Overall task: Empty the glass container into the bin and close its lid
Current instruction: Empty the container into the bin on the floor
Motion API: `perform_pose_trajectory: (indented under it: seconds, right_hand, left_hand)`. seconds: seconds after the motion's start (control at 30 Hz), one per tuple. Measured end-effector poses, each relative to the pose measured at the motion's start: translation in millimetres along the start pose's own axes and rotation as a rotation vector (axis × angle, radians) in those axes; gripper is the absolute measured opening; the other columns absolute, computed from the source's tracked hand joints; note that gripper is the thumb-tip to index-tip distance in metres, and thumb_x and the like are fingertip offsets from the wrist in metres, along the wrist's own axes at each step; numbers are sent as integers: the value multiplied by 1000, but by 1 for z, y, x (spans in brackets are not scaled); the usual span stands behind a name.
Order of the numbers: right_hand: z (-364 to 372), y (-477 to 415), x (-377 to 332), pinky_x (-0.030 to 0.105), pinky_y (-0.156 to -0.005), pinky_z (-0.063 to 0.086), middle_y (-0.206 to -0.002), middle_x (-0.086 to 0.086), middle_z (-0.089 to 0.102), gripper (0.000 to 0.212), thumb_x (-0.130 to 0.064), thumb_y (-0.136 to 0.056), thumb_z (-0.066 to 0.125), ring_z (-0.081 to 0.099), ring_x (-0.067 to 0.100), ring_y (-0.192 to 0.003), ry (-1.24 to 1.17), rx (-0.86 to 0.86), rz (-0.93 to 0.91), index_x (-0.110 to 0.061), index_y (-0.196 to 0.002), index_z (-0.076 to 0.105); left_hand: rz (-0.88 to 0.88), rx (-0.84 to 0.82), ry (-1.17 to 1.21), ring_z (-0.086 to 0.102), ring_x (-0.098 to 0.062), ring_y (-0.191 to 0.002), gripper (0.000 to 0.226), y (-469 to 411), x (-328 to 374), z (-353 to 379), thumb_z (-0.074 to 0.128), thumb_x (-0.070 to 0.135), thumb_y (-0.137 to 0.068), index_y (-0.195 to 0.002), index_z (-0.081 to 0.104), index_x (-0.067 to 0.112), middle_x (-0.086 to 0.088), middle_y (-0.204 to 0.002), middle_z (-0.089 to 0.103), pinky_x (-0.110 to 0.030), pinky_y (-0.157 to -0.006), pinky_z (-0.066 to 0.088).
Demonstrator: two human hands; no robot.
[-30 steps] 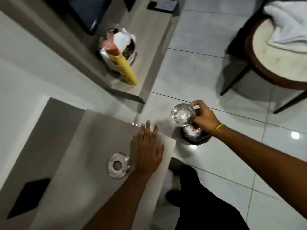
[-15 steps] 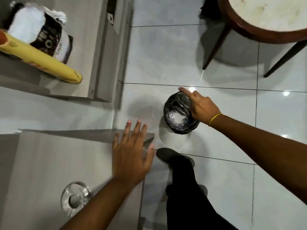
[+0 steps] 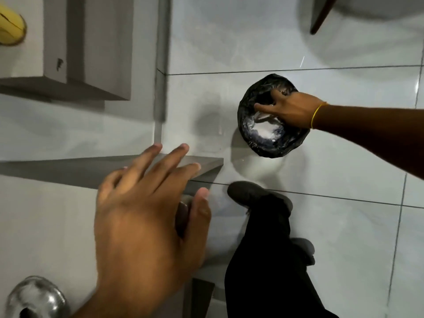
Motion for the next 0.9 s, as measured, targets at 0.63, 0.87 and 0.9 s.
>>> perform_pose_trajectory:
  seconds: [0.63,0.87,0.9]
  right_hand:
    - [40,-19,-33,31,-46,40,-100,8,63,63,-13,-93,43,63,24,-54,578,50,-482,-20,-155,35]
    - [44,-25,-38,30,-43,39,-93,10,58,75,-4,-93,40,44,22,-47,695,45,-543,-16,-162,14]
    - [48,-24,-38,30,-43,37,-95,8,59,64,-5,-93,45,47,22,-49,712,-23,-522,-14,-155,31]
  left_hand:
    - [-42,57,82,65,-19,-136,34,-1,2,-6,53,45,-100,-105,80,25,11,-128,78,-41,-109,37]
    - [-39,48,83,65,-15,-132,33,-1,2,-5,52,44,-101,-103,80,26,11,-124,79,-37,-109,35]
    - [-38,52,79,65,-15,-131,34,-2,2,-5,52,44,-101,-102,80,26,11,-123,79,-37,-108,35]
Point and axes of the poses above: each hand's wrist, its own y-axis away from the middle knuckle, its own z-axis out of the palm, x = y × z, the point moved 7 cm from there along -y, towards the middle knuckle
